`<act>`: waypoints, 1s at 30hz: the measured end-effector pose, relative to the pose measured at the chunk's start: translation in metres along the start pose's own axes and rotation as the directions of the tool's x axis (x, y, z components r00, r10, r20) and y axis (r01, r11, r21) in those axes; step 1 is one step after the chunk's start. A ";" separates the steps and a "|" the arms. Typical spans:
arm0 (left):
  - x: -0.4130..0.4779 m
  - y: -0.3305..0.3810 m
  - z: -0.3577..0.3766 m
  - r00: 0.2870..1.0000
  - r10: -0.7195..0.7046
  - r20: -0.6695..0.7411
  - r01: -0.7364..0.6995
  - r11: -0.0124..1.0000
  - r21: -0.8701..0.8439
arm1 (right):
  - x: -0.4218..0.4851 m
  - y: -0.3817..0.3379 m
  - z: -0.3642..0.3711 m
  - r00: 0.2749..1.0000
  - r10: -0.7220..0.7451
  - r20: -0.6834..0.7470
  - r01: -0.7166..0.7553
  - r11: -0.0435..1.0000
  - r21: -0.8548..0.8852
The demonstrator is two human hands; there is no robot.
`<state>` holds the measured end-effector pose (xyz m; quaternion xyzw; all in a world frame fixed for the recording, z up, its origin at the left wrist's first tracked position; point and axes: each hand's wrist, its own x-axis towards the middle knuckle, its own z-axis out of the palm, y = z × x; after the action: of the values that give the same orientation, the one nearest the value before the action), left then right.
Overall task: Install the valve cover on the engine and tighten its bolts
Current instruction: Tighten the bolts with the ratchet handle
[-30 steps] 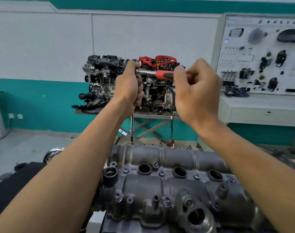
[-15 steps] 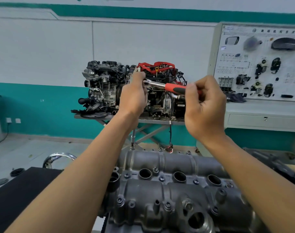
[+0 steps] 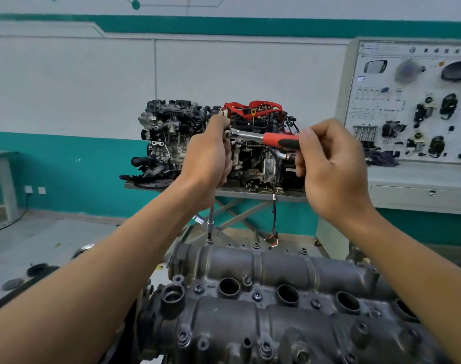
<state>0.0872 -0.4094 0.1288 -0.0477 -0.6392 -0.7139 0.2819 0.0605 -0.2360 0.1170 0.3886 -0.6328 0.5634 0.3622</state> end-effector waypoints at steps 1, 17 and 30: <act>-0.001 -0.001 0.000 1.000 0.009 0.002 -0.009 1.000 -0.004 | -0.005 -0.001 -0.003 1.000 -0.031 0.000 0.031 0.999 0.010; 0.011 -0.003 -0.001 0.999 0.022 -0.034 -0.022 1.000 0.006 | 0.014 -0.012 -0.004 0.900 0.419 0.120 -0.436 0.865 0.247; 0.002 -0.001 0.003 0.996 0.072 -0.047 -0.069 0.995 0.066 | 0.007 -0.010 0.001 0.873 0.481 0.081 -0.473 0.795 0.380</act>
<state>0.0838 -0.4073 0.1296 -0.0438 -0.6524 -0.6837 0.3240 0.0659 -0.2382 0.1276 0.2749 -0.5823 0.7539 0.1305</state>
